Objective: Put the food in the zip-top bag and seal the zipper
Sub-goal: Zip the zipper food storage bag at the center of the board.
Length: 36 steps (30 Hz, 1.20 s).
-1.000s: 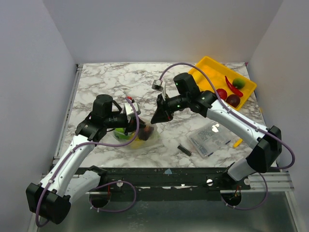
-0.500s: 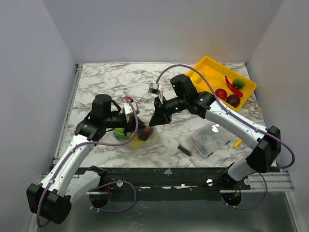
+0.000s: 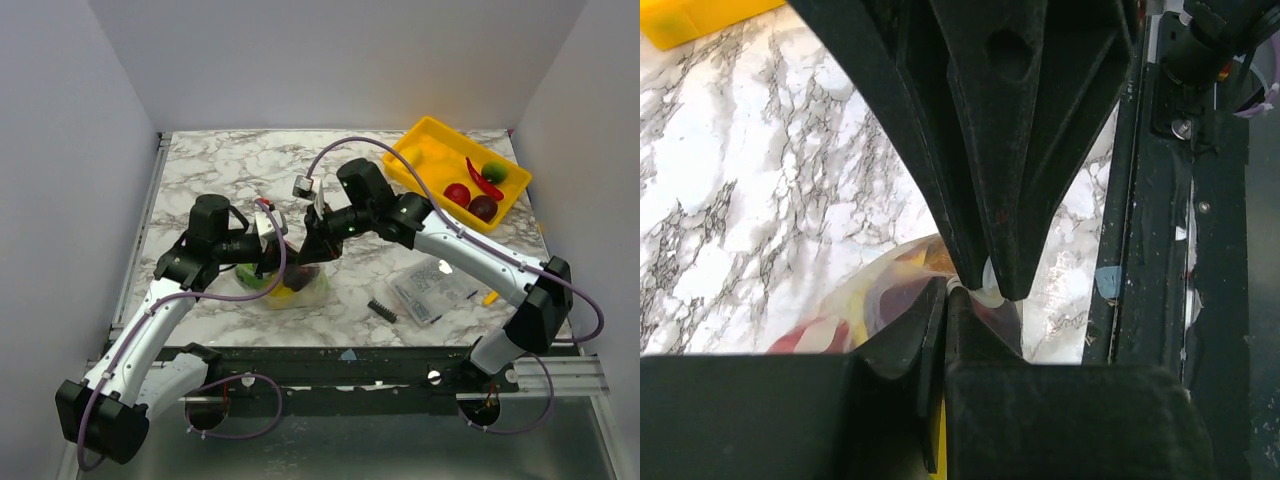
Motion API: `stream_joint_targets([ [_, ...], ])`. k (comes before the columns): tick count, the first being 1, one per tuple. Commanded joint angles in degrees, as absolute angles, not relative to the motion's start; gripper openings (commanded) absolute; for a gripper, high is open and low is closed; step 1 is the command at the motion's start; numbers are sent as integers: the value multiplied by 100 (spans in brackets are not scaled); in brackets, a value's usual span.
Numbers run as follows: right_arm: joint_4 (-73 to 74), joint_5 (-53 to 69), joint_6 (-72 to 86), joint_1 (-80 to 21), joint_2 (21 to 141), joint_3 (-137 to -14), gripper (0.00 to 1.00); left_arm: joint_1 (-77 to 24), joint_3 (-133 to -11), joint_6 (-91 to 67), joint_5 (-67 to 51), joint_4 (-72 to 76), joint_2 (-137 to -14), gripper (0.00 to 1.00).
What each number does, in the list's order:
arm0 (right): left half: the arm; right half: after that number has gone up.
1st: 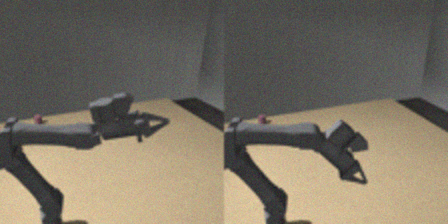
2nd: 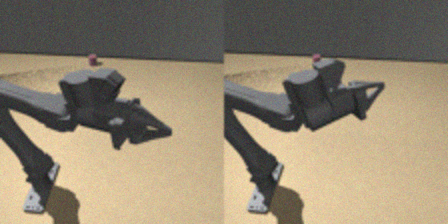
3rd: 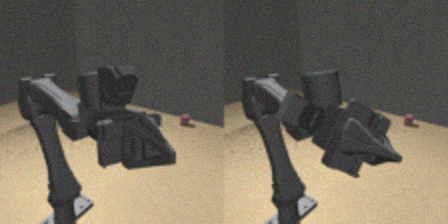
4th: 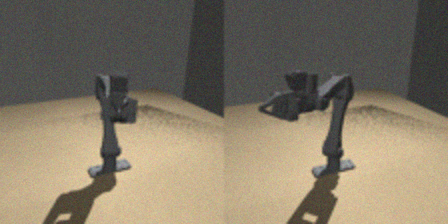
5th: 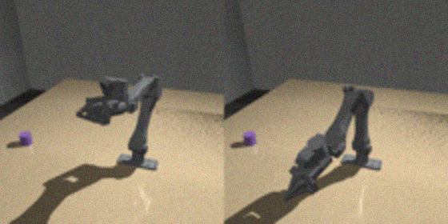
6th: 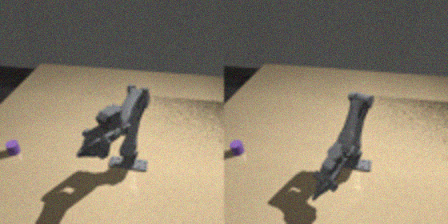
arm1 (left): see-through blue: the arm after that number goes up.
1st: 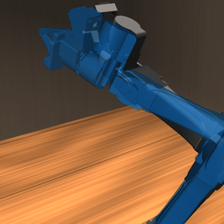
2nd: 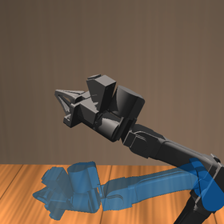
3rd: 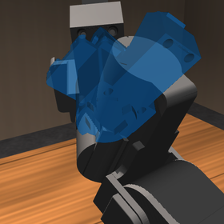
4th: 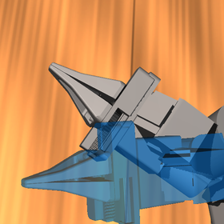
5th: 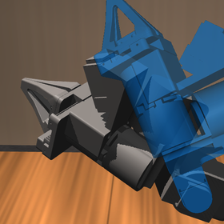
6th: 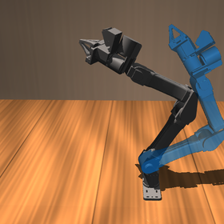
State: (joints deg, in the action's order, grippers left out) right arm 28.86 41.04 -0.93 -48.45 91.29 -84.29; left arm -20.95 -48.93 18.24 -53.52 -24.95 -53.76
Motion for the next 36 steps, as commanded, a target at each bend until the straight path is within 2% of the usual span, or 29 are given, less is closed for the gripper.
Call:
stream_joint_targets([
  [1,2414,2873,-44,-4843,8734,-8163,15,-2129,-4931,1811,-5770,-2232,-5247,0],
  [9,1997,2357,336,-4851,8099,-7468,13,-2120,-4948,1793,-5791,-2225,-5311,0],
  [17,1366,2650,532,-4852,8121,-7250,4,-2118,-4933,1740,-5885,-2207,-5334,0],
  [18,1301,2699,572,-4852,8101,-7227,2,-2118,-4926,1717,-5833,-2188,-5335,1],
  [21,1222,2888,595,-4850,8092,-7198,1,-2118,-4914,1615,-5844,-2115,-5382,14],
  [23,1226,2952,594,-4852,8081,-7198,1,-2118,-4951,1592,-5862,-2118,-5437,16],
  [24,1224,2962,589,-4852,8082,-7190,1,-2118,-4976,1599,-5845,-2149,-5465,12],
  [25,1225,2977,573,-4852,8065,-7170,1,-2118,-5006,1608,-5771,-2177,-5488,3],
  [26,1233,3023,538,-4856,8050,-7152,1,-2111,-5016,1602,-5672,-2184,-5501,0],
  [31,1396,3293,267,-4852,8023,-7147,13,-2092,-5002,1626,-5625,-2182,-5477,0],
  [36,1618,3488,57,-4852,8186,-7295,11,-2083,-4922,1622,-5669,-2070,-5372,0],
])
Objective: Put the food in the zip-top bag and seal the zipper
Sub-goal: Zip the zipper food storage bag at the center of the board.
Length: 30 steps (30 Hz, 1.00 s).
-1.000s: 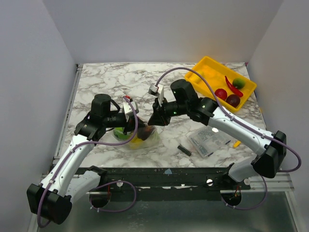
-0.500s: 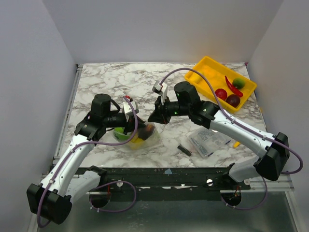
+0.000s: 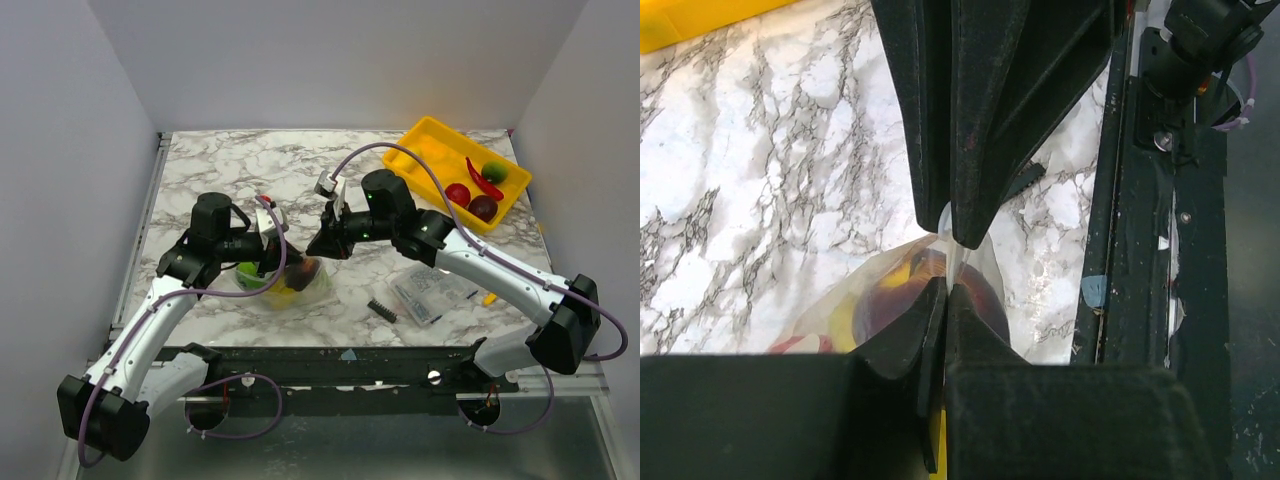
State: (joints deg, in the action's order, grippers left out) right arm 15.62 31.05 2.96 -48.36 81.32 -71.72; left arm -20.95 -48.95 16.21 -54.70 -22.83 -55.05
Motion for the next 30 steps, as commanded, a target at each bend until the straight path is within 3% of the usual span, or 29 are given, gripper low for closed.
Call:
stream_joint_targets([
  [1,1599,3568,61,-4847,8203,-7288,11,-2083,-4914,1617,-5701,-2058,-5362,0],
  [19,897,4374,382,-4851,8910,-7607,15,-2073,-4869,1564,-5909,-1917,-5276,0],
  [24,2155,3271,466,-4852,8759,-7897,40,-2065,-4870,1538,-5850,-1942,-5261,0],
  [30,3433,2576,265,-4852,8198,-7761,53,-2067,-4895,1486,-5819,-1955,-5254,0],
])
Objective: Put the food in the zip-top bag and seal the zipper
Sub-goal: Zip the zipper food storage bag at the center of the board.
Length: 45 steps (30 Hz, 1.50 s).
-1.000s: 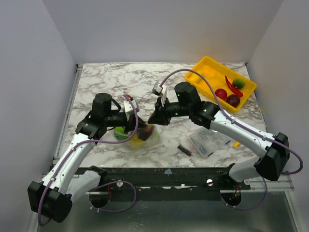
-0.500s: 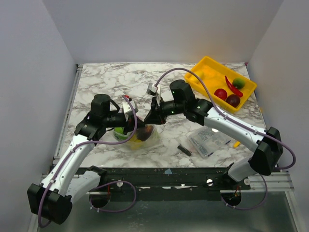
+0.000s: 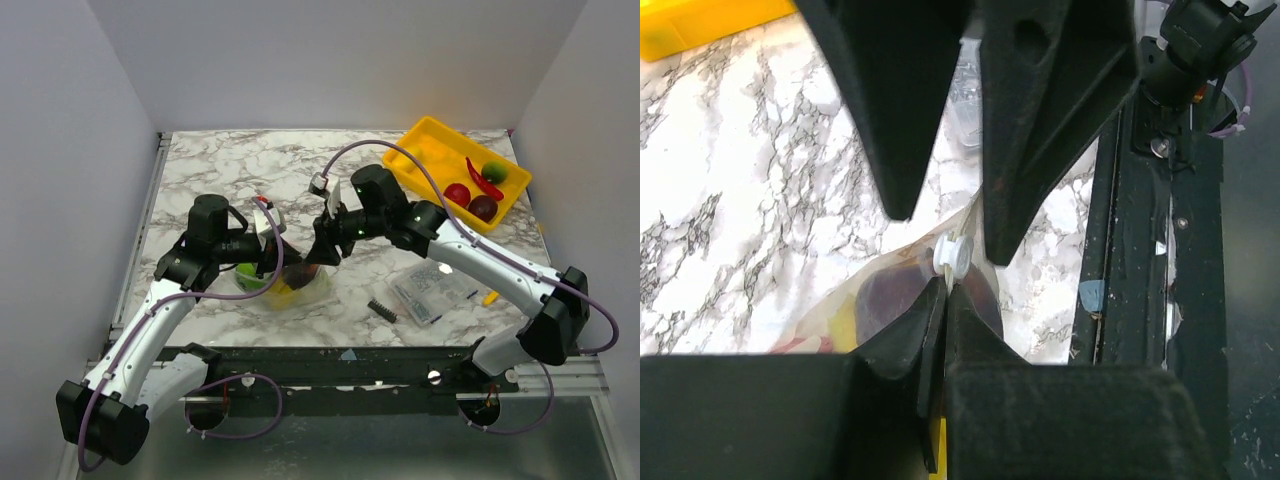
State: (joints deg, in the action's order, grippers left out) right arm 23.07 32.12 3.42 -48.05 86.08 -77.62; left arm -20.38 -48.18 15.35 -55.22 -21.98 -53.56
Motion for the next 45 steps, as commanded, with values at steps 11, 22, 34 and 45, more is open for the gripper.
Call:
stream_joint_targets([
  [11,4341,3014,-255,-4854,8628,-8620,46,-2066,-4913,1512,-5825,-1986,-5216,0],
  [22,4618,3620,-588,-4852,9473,-9400,21,-2065,-4932,1521,-5875,-2000,-5221,0],
  [34,2641,2696,-17,-5054,8393,-7938,0,-2065,-4799,917,-6061,-1315,-5190,53],
  [45,2711,2769,105,-5054,8381,-8055,0,-2065,-4977,721,-6583,-1178,-5564,37],
])
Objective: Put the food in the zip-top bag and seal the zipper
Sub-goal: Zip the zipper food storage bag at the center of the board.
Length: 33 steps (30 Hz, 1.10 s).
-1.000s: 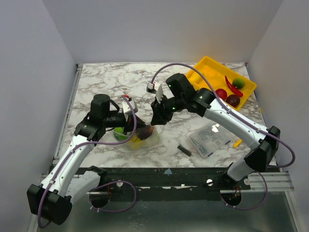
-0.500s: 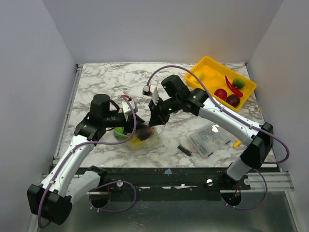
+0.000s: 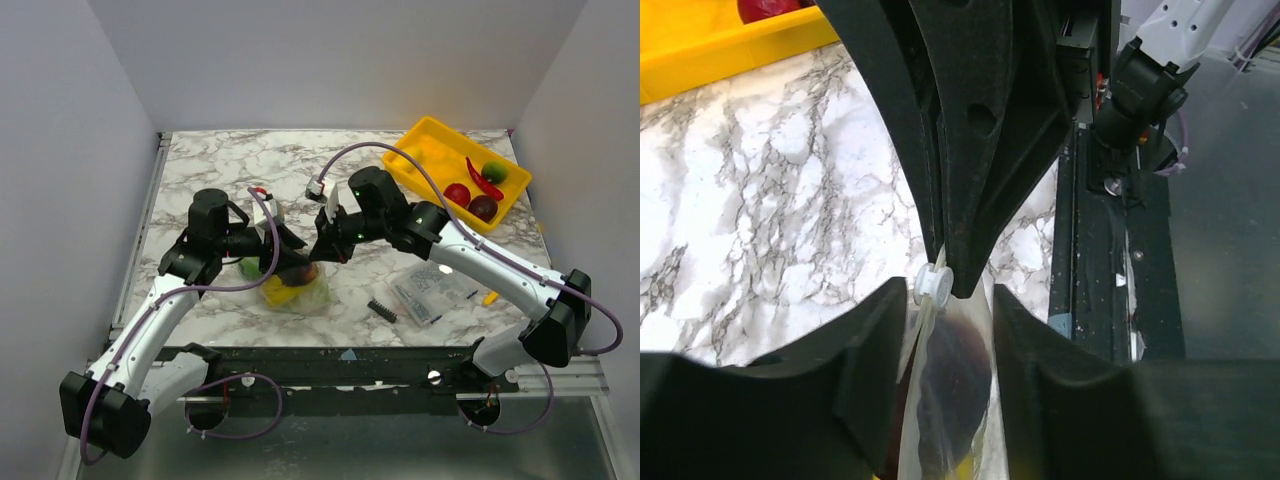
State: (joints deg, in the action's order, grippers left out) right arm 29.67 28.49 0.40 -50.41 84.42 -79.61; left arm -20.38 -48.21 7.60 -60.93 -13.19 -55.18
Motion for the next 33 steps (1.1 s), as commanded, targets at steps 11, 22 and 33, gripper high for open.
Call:
stream_joint_targets([
  [11,2646,2439,166,-5110,8335,-8041,0,-2066,-5010,701,-6590,-1190,-5646,1],
  [22,2252,-1631,1752,-5862,8257,-7706,0,-2074,-4693,199,-5187,-996,-4992,0],
  [33,1614,-2056,2345,-5469,7826,-6972,0,-2074,-4725,179,-4748,-1460,-4624,0],
])
